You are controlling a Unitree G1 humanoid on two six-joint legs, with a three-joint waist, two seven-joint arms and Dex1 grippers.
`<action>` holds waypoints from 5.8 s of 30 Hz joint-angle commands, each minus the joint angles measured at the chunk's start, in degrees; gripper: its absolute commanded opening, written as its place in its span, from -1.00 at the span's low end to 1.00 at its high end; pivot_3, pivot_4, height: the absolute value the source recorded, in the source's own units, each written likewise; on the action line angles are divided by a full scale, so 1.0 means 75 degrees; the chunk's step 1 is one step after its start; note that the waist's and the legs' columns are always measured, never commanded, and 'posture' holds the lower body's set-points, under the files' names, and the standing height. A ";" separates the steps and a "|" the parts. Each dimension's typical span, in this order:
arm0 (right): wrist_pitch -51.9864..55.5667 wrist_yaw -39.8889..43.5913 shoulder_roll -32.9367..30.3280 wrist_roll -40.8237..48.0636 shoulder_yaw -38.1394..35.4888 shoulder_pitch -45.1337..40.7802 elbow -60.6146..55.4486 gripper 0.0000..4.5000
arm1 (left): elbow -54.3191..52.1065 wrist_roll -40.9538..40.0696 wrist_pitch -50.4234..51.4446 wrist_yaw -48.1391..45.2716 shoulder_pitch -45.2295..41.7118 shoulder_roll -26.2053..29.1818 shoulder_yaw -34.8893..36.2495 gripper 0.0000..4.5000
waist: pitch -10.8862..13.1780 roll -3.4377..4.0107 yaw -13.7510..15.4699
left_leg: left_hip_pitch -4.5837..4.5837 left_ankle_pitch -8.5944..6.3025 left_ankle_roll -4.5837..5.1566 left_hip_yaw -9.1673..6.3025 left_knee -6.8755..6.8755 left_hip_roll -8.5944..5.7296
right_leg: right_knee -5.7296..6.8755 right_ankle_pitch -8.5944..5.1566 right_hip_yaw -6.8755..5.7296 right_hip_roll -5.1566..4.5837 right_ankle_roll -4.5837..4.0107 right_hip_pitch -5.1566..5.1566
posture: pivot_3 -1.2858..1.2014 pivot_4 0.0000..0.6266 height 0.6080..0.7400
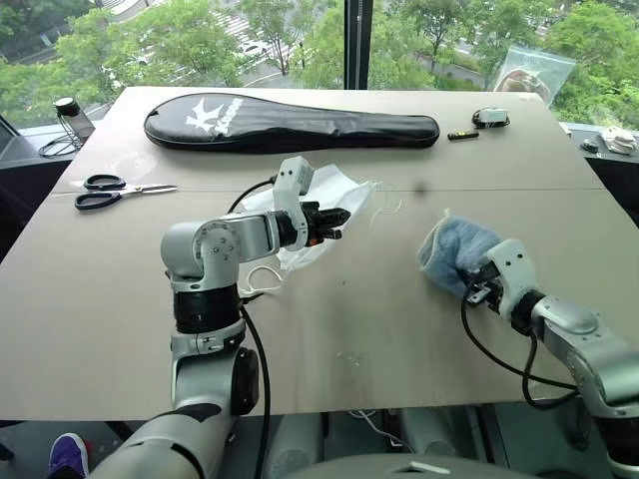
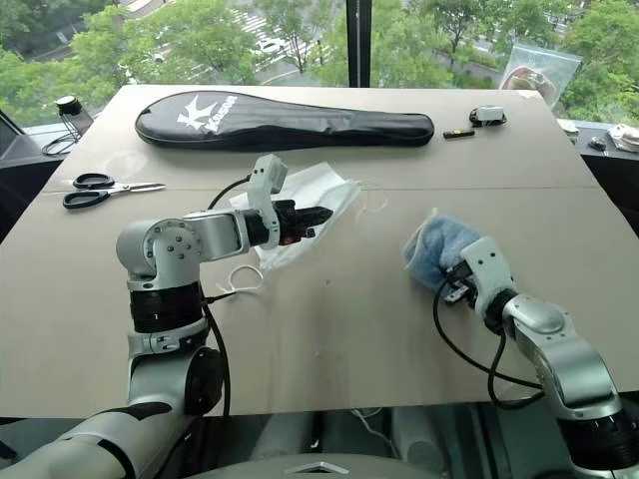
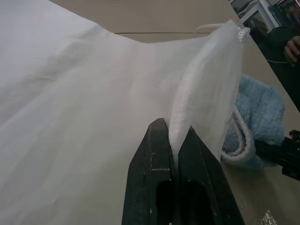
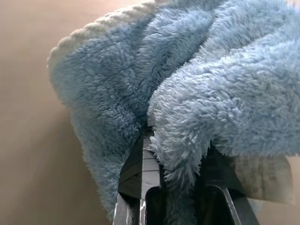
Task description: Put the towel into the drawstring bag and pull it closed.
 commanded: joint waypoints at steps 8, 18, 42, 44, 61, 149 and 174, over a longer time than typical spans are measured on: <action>-0.0780 0.1484 0.0107 0.0338 0.0929 -0.1023 -0.1125 -0.97 | 0.0148 0.0193 -0.0902 -0.0375 -0.0139 0.0450 -0.1150 -1.00 | 0.0039 0.0039 0.0008 | -0.0008 0.0000 0.0000 -0.0001 -0.0002 -0.0015 | -0.0004 0.0000 0.0002 -0.0013 0.0002 -0.0007 | 0.03 -0.52 1.00; -0.2750 0.2273 -0.0282 -0.1691 0.2294 -0.2089 0.0657 -0.97 | 0.0049 0.1457 -0.2987 -0.1218 -0.0102 0.1559 -0.3164 -1.00 | 0.0059 0.0056 0.0122 | -0.0015 0.0000 0.0000 -0.0006 -0.0008 -0.0031 | -0.0009 0.0002 -0.0006 -0.0031 -0.0005 -0.0009 | 0.03 -0.52 1.00; 0.2263 0.1158 0.0765 0.0502 0.1362 -0.2003 -0.0190 0.98 | -0.0361 0.3370 -0.5285 -0.2534 0.0364 0.3507 -0.4425 -1.00 | 0.0079 0.0084 0.0148 | -0.0019 0.0000 0.0001 -0.0004 -0.0026 -0.0037 | -0.0010 -0.0005 -0.0003 -0.0036 0.0001 -0.0018 | 0.03 -0.52 1.00; 0.2250 0.1145 0.0825 0.0453 0.1470 -0.2031 -0.0071 0.98 | -0.0218 0.3550 -0.5535 -0.2629 0.0373 0.3584 -0.4462 -1.00 | 0.0079 0.0084 0.0181 | -0.0022 0.0000 0.0002 -0.0006 -0.0026 -0.0038 | -0.0013 0.0000 -0.0007 -0.0039 -0.0008 -0.0018 | 0.03 -0.52 1.00; 0.1845 0.1055 0.0609 0.0156 0.1737 -0.1631 -0.0217 1.00 | -0.0768 0.5216 -0.7245 -0.2611 0.1567 0.4230 -0.4001 0.17 | 0.0079 0.0084 0.0176 | -0.0022 0.0000 0.0002 -0.0009 -0.0027 -0.0037 | -0.0012 -0.0010 -0.0013 -0.0042 0.0008 -0.0017 | 0.03 -0.52 1.00; 0.1842 -0.1840 0.6163 0.3795 -0.2115 -0.3986 0.3331 -0.48 | -0.1776 -0.2574 -0.0568 -0.1107 0.0805 0.0665 -0.0550 -1.00 | 0.0093 0.0114 -0.0047 | -0.0025 0.0001 0.0001 -0.0008 -0.0049 -0.0037 | 0.0004 0.0017 0.0001 -0.0035 -0.0031 -0.0044 | 0.03 -0.52 1.00; 0.2921 -0.1097 0.2391 0.1951 0.0704 -0.2785 0.0611 -0.08 | -0.2001 -0.2501 -0.0974 -0.1119 0.1332 0.1241 -0.0946 -1.00 | 0.0099 0.0118 -0.0028 | -0.0028 0.0002 0.0001 -0.0005 -0.0060 -0.0040 | -0.0008 0.0014 0.0004 -0.0035 -0.0027 -0.0049 | 0.03 -0.52 1.00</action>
